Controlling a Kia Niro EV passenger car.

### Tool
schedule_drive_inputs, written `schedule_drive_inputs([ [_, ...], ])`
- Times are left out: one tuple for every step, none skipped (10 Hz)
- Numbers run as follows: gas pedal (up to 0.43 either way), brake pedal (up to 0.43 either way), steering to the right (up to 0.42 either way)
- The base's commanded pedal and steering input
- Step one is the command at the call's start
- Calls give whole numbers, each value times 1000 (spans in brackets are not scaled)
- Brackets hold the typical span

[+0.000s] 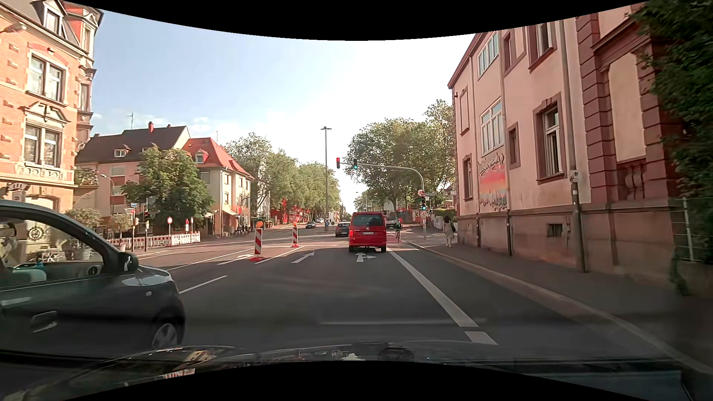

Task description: Follow the waypoints while adhering to traffic rules and regulations

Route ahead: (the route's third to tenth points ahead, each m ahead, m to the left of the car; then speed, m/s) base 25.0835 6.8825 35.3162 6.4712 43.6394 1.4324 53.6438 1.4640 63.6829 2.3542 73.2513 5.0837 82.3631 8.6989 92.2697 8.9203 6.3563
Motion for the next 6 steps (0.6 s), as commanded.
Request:
schedule_drive_inputs([
  [118, 0, -3],
  [118, 0, -3],
  [118, 0, -3],
  [118, 0, -3],
  [110, 0, -3],
  [98, 0, -2],
])
